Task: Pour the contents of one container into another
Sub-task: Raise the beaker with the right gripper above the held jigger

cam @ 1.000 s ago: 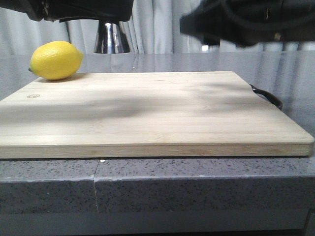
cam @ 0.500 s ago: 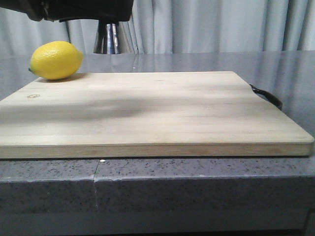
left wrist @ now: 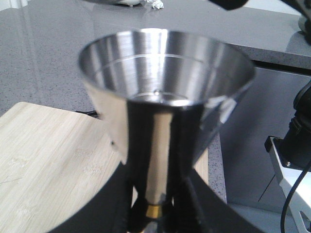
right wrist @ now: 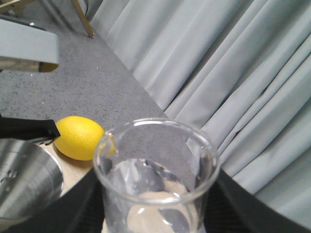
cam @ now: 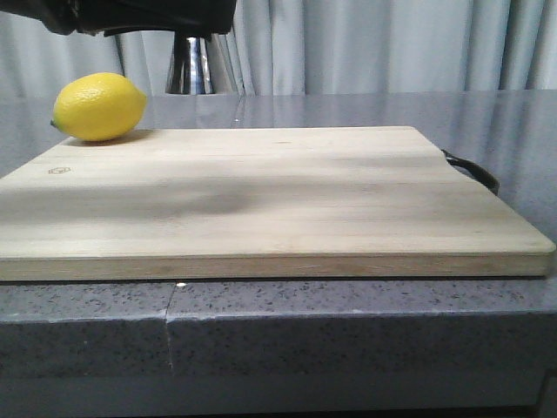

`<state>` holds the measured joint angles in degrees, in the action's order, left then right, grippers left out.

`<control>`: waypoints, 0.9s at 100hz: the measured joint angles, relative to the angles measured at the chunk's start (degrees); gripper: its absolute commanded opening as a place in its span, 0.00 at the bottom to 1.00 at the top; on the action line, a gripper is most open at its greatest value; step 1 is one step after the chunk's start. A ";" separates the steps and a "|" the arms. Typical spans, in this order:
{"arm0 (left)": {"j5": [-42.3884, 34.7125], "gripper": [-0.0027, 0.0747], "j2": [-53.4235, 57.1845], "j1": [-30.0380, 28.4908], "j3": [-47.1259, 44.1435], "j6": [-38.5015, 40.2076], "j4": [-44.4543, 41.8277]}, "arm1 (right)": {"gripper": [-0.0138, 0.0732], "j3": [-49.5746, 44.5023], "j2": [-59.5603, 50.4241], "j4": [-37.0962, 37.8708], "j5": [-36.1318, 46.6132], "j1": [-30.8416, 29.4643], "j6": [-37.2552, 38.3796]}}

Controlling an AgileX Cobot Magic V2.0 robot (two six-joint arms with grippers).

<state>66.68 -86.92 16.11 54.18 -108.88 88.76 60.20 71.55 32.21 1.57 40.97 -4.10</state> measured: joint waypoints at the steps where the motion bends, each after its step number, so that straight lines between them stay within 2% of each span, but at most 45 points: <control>1: 0.00 0.01 0.00 0.00 0.00 0.00 -0.05 | 0.48 0.00 0.00 0.39 0.03 0.12 0.00; 90: 0.02 0.01 0.00 0.00 0.00 0.00 -2.11 | 0.48 0.00 0.00 15.92 -0.01 1.41 0.00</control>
<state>66.71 -86.92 16.11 54.18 -108.88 86.65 60.20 71.55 48.13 1.57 42.38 -4.10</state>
